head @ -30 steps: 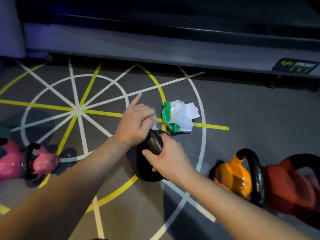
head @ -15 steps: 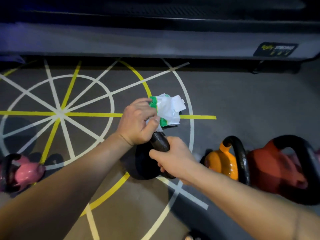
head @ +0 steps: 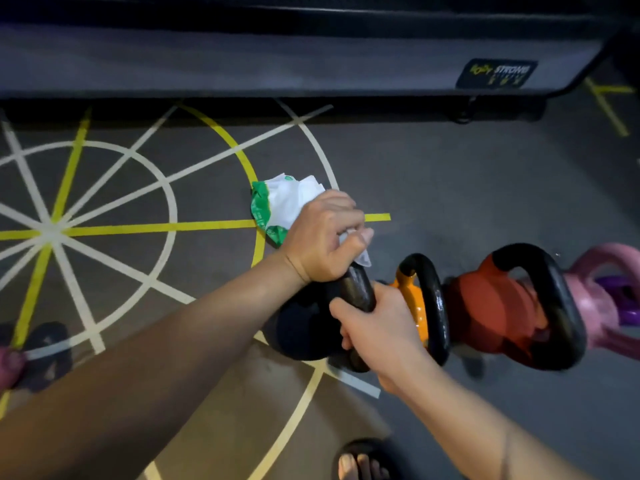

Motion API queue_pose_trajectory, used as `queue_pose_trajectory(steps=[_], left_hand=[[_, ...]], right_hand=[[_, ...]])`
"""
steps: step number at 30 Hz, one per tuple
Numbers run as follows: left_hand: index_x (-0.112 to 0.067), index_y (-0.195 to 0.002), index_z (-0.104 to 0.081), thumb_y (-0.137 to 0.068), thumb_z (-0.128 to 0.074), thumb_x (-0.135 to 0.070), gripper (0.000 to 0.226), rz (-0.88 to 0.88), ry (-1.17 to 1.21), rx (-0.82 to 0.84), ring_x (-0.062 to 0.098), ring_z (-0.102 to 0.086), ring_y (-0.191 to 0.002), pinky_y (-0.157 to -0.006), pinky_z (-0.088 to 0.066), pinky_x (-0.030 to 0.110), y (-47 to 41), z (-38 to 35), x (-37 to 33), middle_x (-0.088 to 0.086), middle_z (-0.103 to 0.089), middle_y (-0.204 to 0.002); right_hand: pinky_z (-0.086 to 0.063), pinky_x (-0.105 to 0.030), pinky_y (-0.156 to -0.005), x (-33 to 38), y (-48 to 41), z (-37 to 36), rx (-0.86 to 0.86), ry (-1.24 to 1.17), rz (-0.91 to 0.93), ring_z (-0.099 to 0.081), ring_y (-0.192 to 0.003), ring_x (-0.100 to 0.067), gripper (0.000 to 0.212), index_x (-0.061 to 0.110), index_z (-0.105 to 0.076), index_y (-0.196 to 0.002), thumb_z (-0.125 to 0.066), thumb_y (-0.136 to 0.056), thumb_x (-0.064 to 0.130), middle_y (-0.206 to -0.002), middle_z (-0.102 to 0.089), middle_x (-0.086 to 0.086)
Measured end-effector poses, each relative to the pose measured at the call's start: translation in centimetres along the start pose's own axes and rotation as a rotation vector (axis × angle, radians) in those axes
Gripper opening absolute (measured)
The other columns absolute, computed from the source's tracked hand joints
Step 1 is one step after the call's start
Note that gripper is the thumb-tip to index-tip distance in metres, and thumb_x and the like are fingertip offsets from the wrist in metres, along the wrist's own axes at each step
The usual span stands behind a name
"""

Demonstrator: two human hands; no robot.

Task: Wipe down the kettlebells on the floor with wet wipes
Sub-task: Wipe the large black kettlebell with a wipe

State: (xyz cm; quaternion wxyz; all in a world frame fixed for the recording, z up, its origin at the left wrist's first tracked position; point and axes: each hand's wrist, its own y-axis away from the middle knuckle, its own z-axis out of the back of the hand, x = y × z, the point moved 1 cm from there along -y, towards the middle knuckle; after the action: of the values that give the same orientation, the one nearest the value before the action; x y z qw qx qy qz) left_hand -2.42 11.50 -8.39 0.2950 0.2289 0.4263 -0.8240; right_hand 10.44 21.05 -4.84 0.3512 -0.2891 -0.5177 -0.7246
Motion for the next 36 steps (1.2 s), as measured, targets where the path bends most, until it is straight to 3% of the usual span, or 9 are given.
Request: queue_pose_trajectory(steps=[6,10,15,20,22,25,28,31,36], left_hand=[[-0.004,-0.06,-0.053,-0.093,-0.04,-0.027,0.042,0.002,0.095,0.114,0.031,-0.049,-0.059,-0.093,-0.051,0.049,-1.2,-1.4,-0.9,0.008,-0.05,-0.057],[-0.008,-0.064,-0.049,-0.093,-0.036,-0.027,0.037,0.051,0.074,0.162,0.027,-0.044,-0.063,-0.101,-0.047,0.047,-0.7,1.2,0.6,0.002,-0.045,-0.062],[0.0,-0.076,-0.054,-0.093,-0.035,-0.026,0.036,0.192,-0.028,0.205,0.033,-0.052,-0.077,-0.103,-0.04,0.042,2.1,3.7,1.6,0.013,-0.056,-0.077],[-0.006,-0.101,-0.058,-0.094,-0.044,-0.017,0.019,0.341,0.039,0.171,0.025,-0.055,-0.115,-0.113,-0.033,0.041,2.5,3.5,1.4,0.007,-0.063,-0.113],[-0.01,-0.109,-0.056,-0.095,-0.045,-0.021,0.021,0.459,0.098,0.122,0.01,-0.05,-0.122,-0.109,-0.034,0.026,3.1,3.6,1.1,0.004,-0.058,-0.126],[-0.019,-0.112,-0.048,-0.097,-0.049,-0.03,0.019,0.643,0.183,0.043,-0.016,-0.041,-0.113,-0.095,-0.033,0.012,3.8,3.4,-0.2,-0.001,-0.048,-0.13],[-0.037,-0.105,-0.04,-0.092,-0.061,-0.049,0.028,0.791,0.251,-0.007,-0.009,-0.048,-0.11,-0.092,-0.039,0.023,4.4,3.2,-0.8,-0.011,-0.05,-0.123],[-0.034,-0.112,-0.039,-0.09,-0.074,-0.045,0.042,0.883,0.307,0.0,-0.003,-0.056,-0.106,-0.094,-0.047,0.032,4.4,3.3,-1.1,-0.021,-0.056,-0.113],[-0.022,-0.116,-0.04,-0.091,-0.069,-0.023,0.038,0.957,0.347,-0.129,0.006,-0.058,-0.09,-0.089,-0.049,0.038,3.1,3.1,-1.7,-0.009,-0.057,-0.101]], right_hand=[[-0.051,-0.031,-0.051,-0.7,0.2,0.5,-0.075,-0.028,0.001,-0.058,-0.045,-0.015,0.009,0.006,-0.06,-0.083,-0.066,-0.088,0.009,-0.056,-0.058,-0.004],[-0.06,-0.036,-0.055,0.4,-0.1,-1.5,-0.017,0.112,-0.002,-0.069,-0.053,-0.016,0.009,0.017,-0.062,-0.083,-0.068,-0.083,0.023,-0.064,-0.069,-0.003],[-0.062,-0.048,-0.067,1.5,0.0,-4.7,-0.03,0.238,0.01,-0.072,-0.071,-0.027,0.026,0.024,-0.062,-0.084,-0.06,-0.069,0.045,-0.075,-0.072,-0.003],[-0.054,-0.031,-0.078,1.0,0.5,-4.9,-0.189,0.467,0.215,-0.061,-0.096,-0.015,0.032,0.027,-0.052,-0.116,-0.065,-0.09,0.039,-0.103,-0.058,0.009],[-0.052,-0.034,-0.091,0.7,0.5,-5.2,-0.25,0.574,0.33,-0.056,-0.112,-0.017,0.052,0.025,-0.043,-0.137,-0.064,-0.091,0.038,-0.124,-0.05,0.005],[-0.047,-0.042,-0.108,0.1,0.7,-5.6,-0.307,0.678,0.405,-0.044,-0.138,-0.025,0.081,0.019,-0.02,-0.157,-0.065,-0.091,0.034,-0.157,-0.028,-0.004],[-0.043,-0.043,-0.114,-0.2,0.6,-5.9,-0.309,0.626,0.419,-0.036,-0.147,-0.026,0.088,0.019,-0.012,-0.16,-0.065,-0.091,0.029,-0.166,-0.017,-0.004],[-0.044,-0.04,-0.113,0.0,0.1,-5.7,-0.267,0.529,0.47,-0.043,-0.143,-0.021,0.085,0.02,-0.019,-0.16,-0.065,-0.088,0.018,-0.163,-0.034,-0.001],[-0.053,-0.04,-0.101,1.6,-1.3,-3.9,-0.117,0.477,0.451,-0.059,-0.123,-0.026,0.072,0.02,-0.035,-0.149,-0.066,-0.085,0.01,-0.147,-0.052,-0.005]])
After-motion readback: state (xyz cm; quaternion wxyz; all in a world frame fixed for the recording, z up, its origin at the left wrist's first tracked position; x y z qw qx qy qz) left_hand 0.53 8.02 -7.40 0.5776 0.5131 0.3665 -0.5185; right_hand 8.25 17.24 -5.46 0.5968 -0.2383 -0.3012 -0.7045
